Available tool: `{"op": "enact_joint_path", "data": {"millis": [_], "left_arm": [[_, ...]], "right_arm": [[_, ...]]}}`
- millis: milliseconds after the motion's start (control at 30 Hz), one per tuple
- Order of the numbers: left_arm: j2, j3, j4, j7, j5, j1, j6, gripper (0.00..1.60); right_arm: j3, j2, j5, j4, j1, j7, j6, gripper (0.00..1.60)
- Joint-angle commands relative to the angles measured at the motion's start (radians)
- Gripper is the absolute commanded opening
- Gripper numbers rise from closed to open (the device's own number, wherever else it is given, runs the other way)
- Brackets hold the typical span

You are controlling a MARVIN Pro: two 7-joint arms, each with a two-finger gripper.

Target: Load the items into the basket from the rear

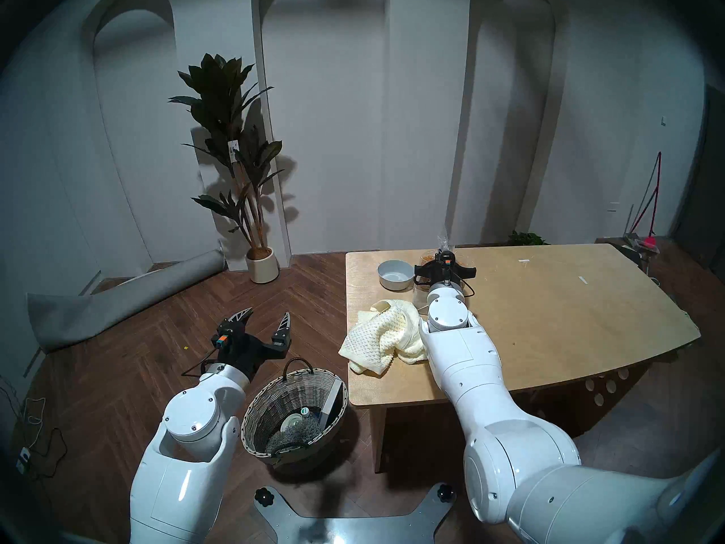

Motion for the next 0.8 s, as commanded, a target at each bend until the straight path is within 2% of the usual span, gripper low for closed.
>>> {"op": "enact_joint_path", "data": {"millis": [0,33,233,267,400,567,767], "left_arm": [[-0.002,-0.001,-0.021,0.0,-0.003,-0.012,-0.002,1.6],[-0.002,-0.001,-0.02,0.001,-0.003,-0.012,-0.002,1.6],[-0.002,0.004,-0.014,0.003,-0.004,-0.016,-0.003,1.6],[-0.002,0.004,-0.014,0.003,-0.004,-0.016,-0.004,1.6],[-0.002,0.005,-0.012,0.006,-0.005,-0.017,-0.005,1.6],[-0.001,0.002,-0.013,0.008,-0.006,-0.014,-0.006,1.6],[-0.002,0.001,-0.013,0.008,-0.011,-0.013,-0.009,1.6]], "right_arm": [[0.012,0.027,-0.009,-0.067,0.072,-0.012,-0.052,0.0],[0.016,0.028,-0.006,-0.056,0.096,-0.015,-0.051,0.0],[0.009,0.035,-0.018,-0.139,0.115,-0.006,-0.079,0.0],[0.008,0.033,-0.018,-0.126,0.13,-0.008,-0.095,0.0],[0.005,0.028,-0.02,-0.166,0.154,-0.01,-0.118,0.0],[-0.013,-0.008,-0.005,-0.214,0.184,0.002,-0.136,0.0],[-0.057,-0.069,0.013,-0.272,0.17,0.026,-0.149,0.0]]}}
